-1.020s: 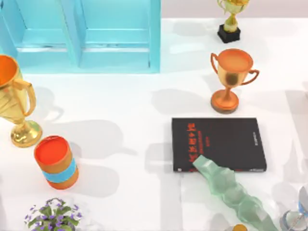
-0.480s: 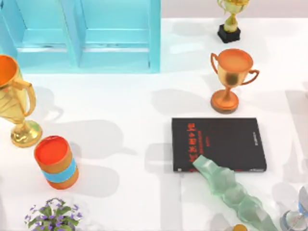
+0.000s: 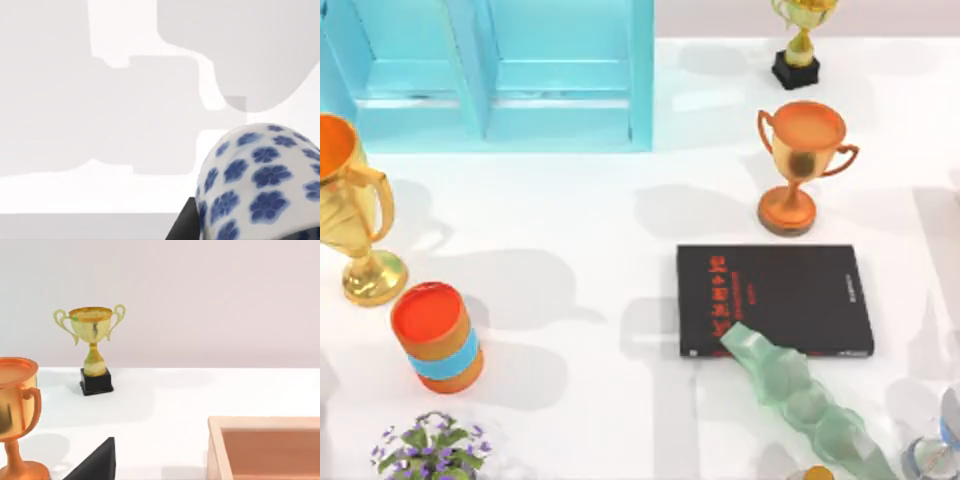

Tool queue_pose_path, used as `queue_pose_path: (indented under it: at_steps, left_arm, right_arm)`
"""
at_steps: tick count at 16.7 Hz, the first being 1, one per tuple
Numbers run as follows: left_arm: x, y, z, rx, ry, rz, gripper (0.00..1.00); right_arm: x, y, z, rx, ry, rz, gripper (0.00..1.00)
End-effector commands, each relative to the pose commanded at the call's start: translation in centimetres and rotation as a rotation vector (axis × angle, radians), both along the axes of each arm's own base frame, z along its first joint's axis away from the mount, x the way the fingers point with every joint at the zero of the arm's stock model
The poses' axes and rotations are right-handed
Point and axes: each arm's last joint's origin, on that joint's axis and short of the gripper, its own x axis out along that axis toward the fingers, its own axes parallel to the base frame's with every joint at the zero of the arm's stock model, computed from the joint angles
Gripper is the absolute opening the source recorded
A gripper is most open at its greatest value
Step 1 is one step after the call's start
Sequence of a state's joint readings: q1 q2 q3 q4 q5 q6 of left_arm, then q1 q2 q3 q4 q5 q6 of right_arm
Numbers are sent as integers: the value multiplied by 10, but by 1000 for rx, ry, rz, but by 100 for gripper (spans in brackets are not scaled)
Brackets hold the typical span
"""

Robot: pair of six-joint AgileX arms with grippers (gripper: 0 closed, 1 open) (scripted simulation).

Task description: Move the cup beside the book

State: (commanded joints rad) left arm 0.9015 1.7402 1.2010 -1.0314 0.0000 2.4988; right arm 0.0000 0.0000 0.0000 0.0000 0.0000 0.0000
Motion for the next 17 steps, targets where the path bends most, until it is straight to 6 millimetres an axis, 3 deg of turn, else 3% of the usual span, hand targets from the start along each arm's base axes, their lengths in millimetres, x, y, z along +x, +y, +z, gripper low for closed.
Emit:
queue_pose_path:
  at_steps: [8, 13, 17]
  left_arm:
    - [8, -1, 9, 23, -19, 32, 0]
    - [48, -15, 50, 106, -129, 196, 0]
    - [93, -48, 95, 123, -273, 395, 0]
  right_arm:
    - [0, 0, 0, 0, 0, 0, 100]
    - [0, 0, 0, 0, 0, 0, 100]
    - [0, 0, 0, 0, 0, 0, 100]
